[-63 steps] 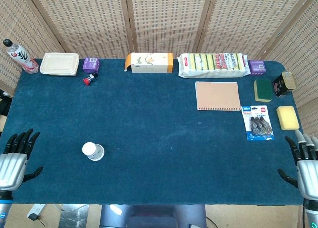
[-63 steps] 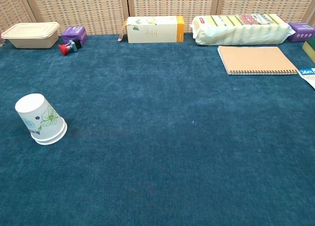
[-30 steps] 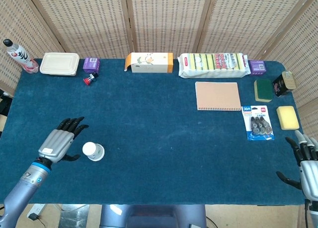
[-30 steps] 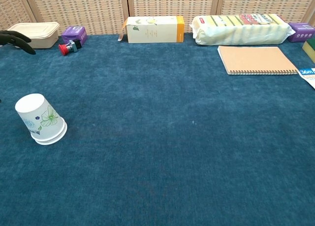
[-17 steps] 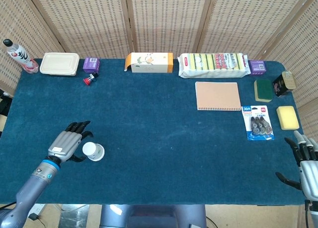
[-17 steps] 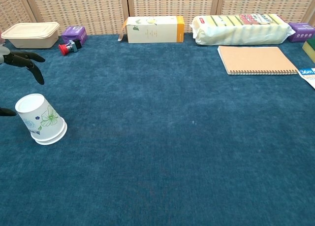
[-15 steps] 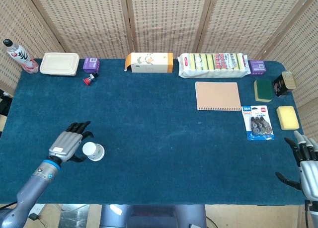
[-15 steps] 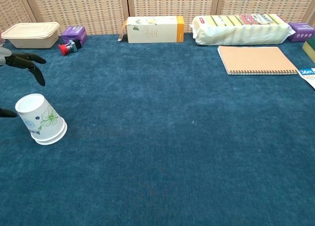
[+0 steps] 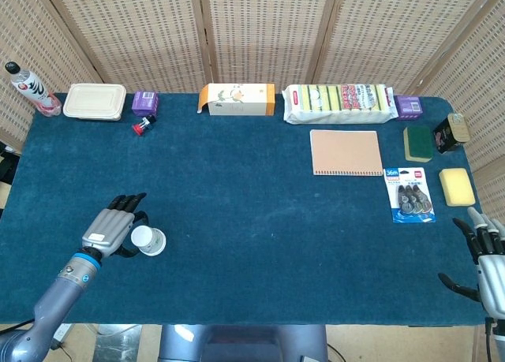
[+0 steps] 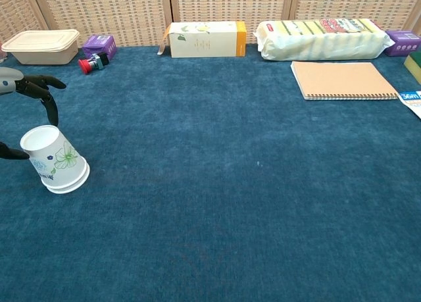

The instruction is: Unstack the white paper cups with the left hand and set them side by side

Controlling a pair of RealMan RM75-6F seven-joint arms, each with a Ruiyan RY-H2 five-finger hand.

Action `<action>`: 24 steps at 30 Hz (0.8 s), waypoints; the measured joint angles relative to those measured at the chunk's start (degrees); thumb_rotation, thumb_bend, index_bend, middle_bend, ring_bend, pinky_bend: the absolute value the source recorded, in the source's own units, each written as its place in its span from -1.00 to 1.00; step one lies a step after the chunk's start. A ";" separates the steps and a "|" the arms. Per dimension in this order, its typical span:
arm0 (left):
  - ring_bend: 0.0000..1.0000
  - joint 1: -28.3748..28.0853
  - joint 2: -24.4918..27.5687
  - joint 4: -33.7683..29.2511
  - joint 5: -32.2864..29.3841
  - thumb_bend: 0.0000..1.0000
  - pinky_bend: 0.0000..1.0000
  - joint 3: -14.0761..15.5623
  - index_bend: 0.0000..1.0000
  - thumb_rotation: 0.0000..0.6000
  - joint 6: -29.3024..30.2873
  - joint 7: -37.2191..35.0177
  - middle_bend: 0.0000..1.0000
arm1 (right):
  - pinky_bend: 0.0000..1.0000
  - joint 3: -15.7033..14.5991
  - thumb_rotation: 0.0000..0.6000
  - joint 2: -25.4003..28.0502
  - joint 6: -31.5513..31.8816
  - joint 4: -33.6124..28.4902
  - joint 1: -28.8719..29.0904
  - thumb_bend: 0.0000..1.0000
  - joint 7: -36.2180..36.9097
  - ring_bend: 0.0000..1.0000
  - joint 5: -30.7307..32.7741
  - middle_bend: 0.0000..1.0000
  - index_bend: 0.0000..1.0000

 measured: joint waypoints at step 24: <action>-1.00 0.95 7.27 -8.30 3.69 -0.60 -1.00 0.98 -0.16 1.00 5.25 -2.51 -1.00 | -1.00 0.05 1.00 0.24 0.50 -0.05 -0.21 -0.68 0.78 -1.00 -0.08 -1.00 -0.77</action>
